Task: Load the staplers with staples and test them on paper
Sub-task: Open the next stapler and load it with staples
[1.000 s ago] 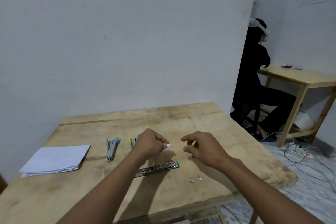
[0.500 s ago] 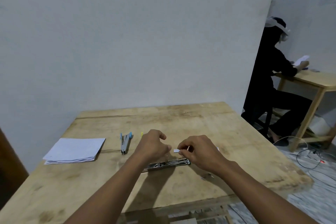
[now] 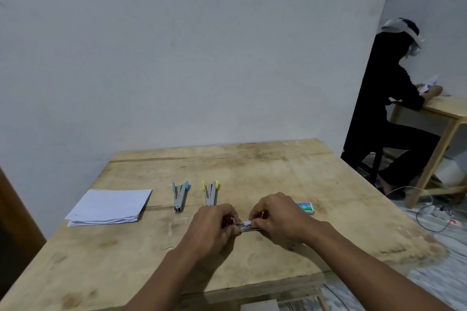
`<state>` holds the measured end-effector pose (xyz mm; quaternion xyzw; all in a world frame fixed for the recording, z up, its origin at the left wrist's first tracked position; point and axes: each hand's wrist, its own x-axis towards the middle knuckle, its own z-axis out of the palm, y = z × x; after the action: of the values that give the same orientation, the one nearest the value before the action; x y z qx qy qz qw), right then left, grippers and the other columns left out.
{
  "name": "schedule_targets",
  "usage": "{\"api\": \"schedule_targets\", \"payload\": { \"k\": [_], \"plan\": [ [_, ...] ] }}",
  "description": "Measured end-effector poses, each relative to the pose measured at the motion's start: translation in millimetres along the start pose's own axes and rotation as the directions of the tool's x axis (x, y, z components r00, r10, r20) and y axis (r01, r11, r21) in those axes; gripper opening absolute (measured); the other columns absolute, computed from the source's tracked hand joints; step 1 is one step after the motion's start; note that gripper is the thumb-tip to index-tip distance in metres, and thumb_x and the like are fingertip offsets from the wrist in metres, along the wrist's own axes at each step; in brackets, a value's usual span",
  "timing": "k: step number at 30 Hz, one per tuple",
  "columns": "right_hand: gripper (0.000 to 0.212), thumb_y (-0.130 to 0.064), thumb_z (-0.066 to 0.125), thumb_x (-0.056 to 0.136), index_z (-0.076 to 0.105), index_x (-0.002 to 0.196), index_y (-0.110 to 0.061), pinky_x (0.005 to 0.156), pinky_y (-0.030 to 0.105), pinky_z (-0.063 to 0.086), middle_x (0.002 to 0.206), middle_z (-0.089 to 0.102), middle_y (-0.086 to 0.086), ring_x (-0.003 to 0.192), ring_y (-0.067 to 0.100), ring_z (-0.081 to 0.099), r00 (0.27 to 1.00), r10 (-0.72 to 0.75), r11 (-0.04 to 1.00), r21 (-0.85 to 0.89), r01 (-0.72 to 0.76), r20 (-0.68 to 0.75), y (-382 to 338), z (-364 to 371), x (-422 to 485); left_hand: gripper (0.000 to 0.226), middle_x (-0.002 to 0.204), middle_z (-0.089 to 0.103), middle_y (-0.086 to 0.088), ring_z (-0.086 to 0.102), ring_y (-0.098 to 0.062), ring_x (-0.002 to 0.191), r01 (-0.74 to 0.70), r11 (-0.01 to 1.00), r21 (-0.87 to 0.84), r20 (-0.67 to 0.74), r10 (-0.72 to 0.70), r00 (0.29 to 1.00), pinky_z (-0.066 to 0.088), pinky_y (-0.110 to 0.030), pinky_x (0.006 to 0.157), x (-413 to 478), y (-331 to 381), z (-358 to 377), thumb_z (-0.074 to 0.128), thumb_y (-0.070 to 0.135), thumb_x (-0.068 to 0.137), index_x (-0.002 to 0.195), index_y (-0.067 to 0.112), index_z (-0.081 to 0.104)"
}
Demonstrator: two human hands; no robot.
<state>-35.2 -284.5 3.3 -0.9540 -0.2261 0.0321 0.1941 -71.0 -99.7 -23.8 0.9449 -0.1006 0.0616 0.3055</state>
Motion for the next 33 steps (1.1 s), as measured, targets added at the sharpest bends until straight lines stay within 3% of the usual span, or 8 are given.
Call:
{"api": "schedule_targets", "payload": {
  "k": [7,17,22,25,30,33],
  "plan": [
    [0.016,-0.03,0.065,0.081,0.078,0.091,-0.028,0.078,0.035,0.056,0.081,0.076,-0.006,0.076,0.011,0.067,1.0,0.007,0.999,-0.039,-0.006,0.02,-6,-1,4,0.007,0.075,0.068,0.011,0.061,0.0,0.072,-0.003,0.999,-0.039,-0.011,0.002,1.0,0.041,-0.013,0.063,2,-1,0,0.072,0.02,0.084,0.091,0.023,0.072],
    [0.016,-0.026,0.065,0.082,0.078,0.092,-0.024,0.076,0.039,0.058,0.083,0.076,-0.002,0.076,0.016,0.068,0.999,0.01,0.997,-0.076,-0.008,0.031,-11,1,5,0.009,0.08,0.07,0.008,0.062,-0.004,0.076,0.018,0.999,-0.044,-0.014,-0.018,1.0,0.044,-0.016,0.066,3,-1,1,0.073,0.021,0.084,0.092,0.021,0.072],
    [0.018,-0.024,0.07,0.082,0.077,0.098,-0.023,0.079,0.04,0.058,0.088,0.076,-0.002,0.079,0.015,0.068,0.997,-0.001,0.997,-0.082,0.007,0.072,-12,2,6,0.011,0.082,0.074,0.005,0.066,-0.006,0.079,0.027,0.998,-0.056,-0.006,-0.028,1.0,0.054,-0.024,0.076,3,-2,1,0.074,0.021,0.082,0.092,0.02,0.073],
    [0.021,-0.019,0.07,0.084,0.076,0.105,-0.02,0.081,0.032,0.055,0.095,0.077,-0.002,0.084,0.013,0.069,0.999,0.006,1.0,-0.016,-0.005,0.053,-9,-1,4,0.011,0.081,0.072,0.005,0.065,-0.006,0.078,0.028,0.998,-0.062,-0.017,-0.029,0.999,0.053,-0.024,0.074,2,-2,1,0.076,0.021,0.081,0.091,0.02,0.073],
    [0.03,-0.008,0.058,0.085,0.078,0.098,-0.027,0.08,0.038,0.054,0.099,0.072,-0.001,0.089,0.018,0.065,0.999,-0.025,0.999,-0.047,0.027,0.043,-12,-2,0,0.014,0.079,0.069,0.007,0.063,-0.007,0.078,0.035,0.997,-0.072,-0.031,-0.038,0.999,0.047,-0.019,0.07,3,-3,2,0.077,0.022,0.08,0.093,0.018,0.072],
    [0.038,0.0,0.057,0.086,0.077,0.107,-0.025,0.079,0.032,0.054,0.107,0.069,0.0,0.092,0.016,0.063,0.995,-0.076,0.996,-0.051,0.079,0.069,-19,-1,-1,0.015,0.082,0.072,0.005,0.065,-0.008,0.079,0.036,0.996,-0.081,-0.03,-0.038,0.999,0.048,-0.019,0.07,2,-3,3,0.077,0.021,0.08,0.093,0.018,0.072]
  ]
}}
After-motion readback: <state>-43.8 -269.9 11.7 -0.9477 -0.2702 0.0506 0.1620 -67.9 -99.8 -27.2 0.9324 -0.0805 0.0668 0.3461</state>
